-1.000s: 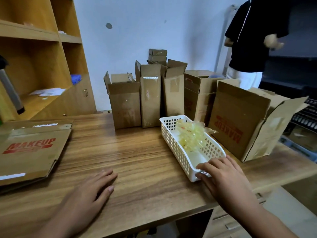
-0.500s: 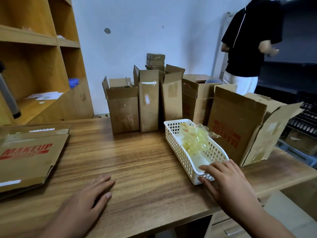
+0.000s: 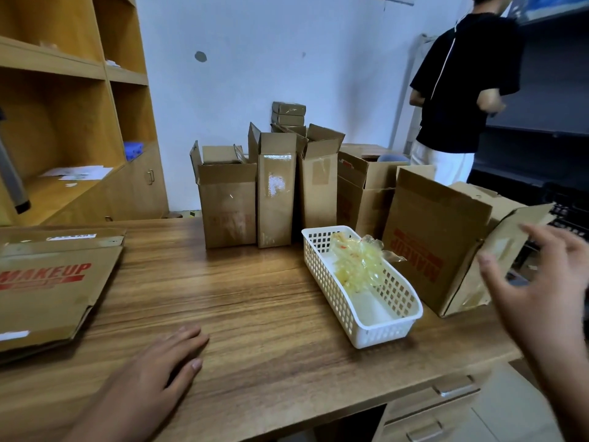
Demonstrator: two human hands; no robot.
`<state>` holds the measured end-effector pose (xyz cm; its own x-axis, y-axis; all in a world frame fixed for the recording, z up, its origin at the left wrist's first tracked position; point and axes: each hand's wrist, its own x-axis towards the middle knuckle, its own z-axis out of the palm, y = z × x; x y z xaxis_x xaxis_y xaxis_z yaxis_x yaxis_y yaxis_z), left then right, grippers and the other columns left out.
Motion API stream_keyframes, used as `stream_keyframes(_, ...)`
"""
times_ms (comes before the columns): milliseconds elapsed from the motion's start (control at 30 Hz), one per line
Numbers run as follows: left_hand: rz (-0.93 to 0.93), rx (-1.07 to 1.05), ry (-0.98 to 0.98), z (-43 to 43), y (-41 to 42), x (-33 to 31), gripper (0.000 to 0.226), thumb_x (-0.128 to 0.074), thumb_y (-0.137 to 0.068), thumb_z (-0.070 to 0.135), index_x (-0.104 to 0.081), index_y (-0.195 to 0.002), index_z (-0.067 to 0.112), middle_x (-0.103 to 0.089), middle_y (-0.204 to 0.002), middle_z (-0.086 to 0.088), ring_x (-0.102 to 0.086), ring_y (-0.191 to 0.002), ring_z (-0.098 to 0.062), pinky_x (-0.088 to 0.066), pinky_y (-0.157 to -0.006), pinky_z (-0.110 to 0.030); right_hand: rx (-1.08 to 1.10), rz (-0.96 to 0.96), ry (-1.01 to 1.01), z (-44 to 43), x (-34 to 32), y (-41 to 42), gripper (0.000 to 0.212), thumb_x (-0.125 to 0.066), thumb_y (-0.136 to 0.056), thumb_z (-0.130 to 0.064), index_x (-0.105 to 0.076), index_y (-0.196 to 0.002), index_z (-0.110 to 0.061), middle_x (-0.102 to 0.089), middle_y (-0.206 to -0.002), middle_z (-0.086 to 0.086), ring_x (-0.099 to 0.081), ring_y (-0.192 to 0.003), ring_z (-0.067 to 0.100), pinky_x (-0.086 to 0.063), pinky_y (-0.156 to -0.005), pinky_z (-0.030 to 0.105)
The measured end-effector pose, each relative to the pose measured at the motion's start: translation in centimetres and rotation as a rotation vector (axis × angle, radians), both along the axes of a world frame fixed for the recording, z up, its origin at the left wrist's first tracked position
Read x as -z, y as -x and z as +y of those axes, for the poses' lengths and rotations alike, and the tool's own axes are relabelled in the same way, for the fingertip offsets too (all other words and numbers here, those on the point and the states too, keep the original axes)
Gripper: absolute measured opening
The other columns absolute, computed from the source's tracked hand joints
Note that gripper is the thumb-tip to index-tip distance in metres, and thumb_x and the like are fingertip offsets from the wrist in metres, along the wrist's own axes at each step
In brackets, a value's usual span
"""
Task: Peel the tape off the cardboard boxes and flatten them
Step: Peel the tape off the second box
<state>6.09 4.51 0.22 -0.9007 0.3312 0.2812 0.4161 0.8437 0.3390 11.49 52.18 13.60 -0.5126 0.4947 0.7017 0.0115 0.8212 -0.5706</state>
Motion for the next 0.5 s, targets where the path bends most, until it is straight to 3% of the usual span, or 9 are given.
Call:
stream_keyframes(67,0.012,0.014,-0.007,-0.1,0.1,0.2,0.040,-0.044,-0.098,0.056,-0.038,-0.138,0.056,-0.022,-0.143,0.043,0.009,-0.119,0.043,0.005,-0.101,0.007,0.040,-0.041,0.095,2.1,-1.0,0.6,0.086,-0.065,-0.077,-0.061,-0.032,-0.150,-0.028,-0.026,-0.157,0.010,-0.026,-0.146,0.029,-0.027,-0.119,0.047)
stream_keyframes(200,0.015,0.010,-0.046,-0.3,0.0,0.4,0.040,-0.035,-0.090,0.065,-0.037,-0.130,0.064,-0.023,-0.142,0.047,-0.009,-0.133,0.031,-0.007,-0.109,-0.002,-0.041,-0.192,0.245,4.0,-1.4,2.3,0.112,-0.076,-0.074,-0.056,-0.006,-0.158,-0.033,0.002,-0.168,0.004,-0.006,-0.154,0.027,-0.018,-0.120,0.052)
stream_keyframes(300,0.039,0.008,-0.047,-0.4,0.0,0.5,0.038,-0.042,-0.093,0.059,-0.039,-0.131,0.065,-0.024,-0.142,0.048,-0.016,-0.141,0.019,-0.013,-0.111,-0.008,-0.096,-0.220,0.302,4.6,-0.7,3.5,0.127,-0.077,-0.068,-0.059,0.004,-0.160,-0.028,0.004,-0.169,0.003,-0.003,-0.155,0.023,-0.014,-0.123,0.050)
stream_keyframes(500,0.034,0.003,-0.073,-0.8,0.5,1.3,0.044,-0.041,-0.085,0.067,-0.049,-0.128,0.063,-0.036,-0.138,0.048,-0.024,-0.136,0.023,-0.017,-0.111,-0.009,-0.127,-0.197,0.386,4.8,0.7,5.6,0.136,-0.086,-0.064,-0.053,0.012,-0.157,-0.037,-0.002,-0.168,0.008,-0.013,-0.153,0.032,-0.020,-0.120,0.056)
